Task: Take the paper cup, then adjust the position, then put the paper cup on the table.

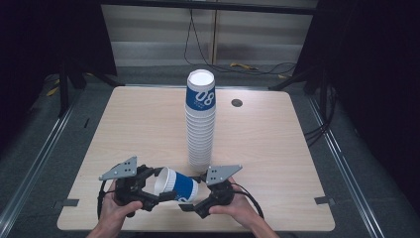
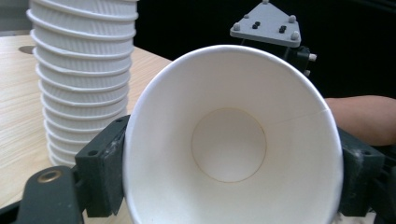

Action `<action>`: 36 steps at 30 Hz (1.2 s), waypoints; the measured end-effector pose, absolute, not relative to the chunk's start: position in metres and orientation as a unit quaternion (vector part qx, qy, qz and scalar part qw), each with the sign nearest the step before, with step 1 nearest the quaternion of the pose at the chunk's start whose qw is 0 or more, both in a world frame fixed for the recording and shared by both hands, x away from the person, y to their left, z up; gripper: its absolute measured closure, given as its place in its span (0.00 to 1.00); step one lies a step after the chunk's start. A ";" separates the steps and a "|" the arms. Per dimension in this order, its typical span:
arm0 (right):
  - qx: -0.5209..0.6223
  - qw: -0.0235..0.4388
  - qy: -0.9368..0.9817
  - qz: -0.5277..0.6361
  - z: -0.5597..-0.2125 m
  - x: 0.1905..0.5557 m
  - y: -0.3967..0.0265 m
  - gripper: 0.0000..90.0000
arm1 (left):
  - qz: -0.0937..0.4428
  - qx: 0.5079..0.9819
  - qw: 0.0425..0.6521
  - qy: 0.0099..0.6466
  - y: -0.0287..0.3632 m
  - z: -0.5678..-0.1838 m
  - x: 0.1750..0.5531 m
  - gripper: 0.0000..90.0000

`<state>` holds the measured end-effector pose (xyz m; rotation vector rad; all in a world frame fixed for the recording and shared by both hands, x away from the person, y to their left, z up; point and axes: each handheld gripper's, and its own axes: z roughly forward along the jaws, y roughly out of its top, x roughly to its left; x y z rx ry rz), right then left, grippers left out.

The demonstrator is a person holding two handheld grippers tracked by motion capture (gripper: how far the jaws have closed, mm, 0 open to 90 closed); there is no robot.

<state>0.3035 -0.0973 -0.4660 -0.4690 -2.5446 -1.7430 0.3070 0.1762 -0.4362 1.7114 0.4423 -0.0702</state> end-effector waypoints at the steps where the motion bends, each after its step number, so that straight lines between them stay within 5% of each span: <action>1: -0.153 0.009 -0.818 -0.555 -0.466 0.304 -0.097 0.15 | -0.028 0.750 0.632 0.195 0.178 -0.436 0.308 0.18; 36: -0.292 -0.094 -0.818 -0.487 -0.457 0.303 -0.169 0.15 | 0.082 0.801 0.533 0.261 0.194 -0.413 0.351 0.18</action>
